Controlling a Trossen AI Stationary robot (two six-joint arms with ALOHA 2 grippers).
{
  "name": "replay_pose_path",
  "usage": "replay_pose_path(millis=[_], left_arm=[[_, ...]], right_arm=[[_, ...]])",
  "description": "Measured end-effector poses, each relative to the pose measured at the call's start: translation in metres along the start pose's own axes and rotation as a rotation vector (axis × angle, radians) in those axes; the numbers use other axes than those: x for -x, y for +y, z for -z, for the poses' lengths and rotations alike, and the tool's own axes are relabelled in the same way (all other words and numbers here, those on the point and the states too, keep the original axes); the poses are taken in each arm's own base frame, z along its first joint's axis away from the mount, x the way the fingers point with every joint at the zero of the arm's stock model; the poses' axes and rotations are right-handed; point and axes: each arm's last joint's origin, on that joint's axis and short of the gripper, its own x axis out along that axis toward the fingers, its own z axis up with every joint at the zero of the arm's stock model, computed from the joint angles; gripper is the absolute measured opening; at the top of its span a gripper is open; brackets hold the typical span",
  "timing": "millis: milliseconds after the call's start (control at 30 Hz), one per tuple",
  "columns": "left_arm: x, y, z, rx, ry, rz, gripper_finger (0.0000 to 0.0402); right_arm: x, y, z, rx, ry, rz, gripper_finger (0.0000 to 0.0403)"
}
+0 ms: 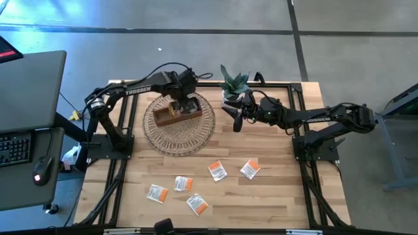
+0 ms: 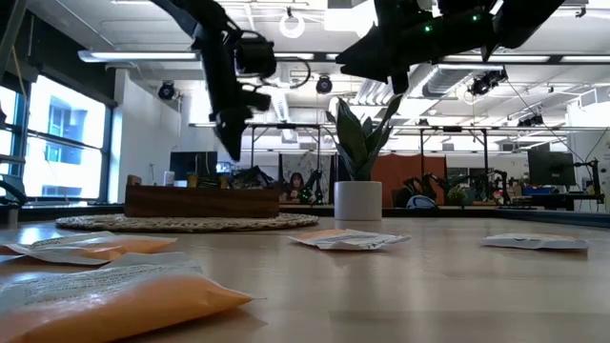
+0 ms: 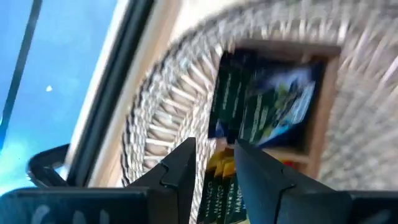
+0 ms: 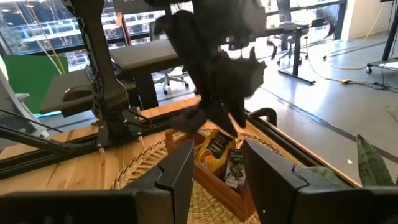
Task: Pick & Place Tea
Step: Put the black tea bag into the right section of the wooden organizer
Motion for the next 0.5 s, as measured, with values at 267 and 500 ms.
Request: replay_pose_path(millis=[267,500], left_arm=[[0.066,0.011,0.0,0.108,-0.143,0.091,0.0108],[0.103,-0.004,0.04,0.141,-0.355,0.124,0.0108]], right_arm=[[-0.017,-0.001,0.017,0.016,0.039,0.025,0.0098],[-0.066,0.011,0.026,-0.013,0.139,-0.072,0.0007]])
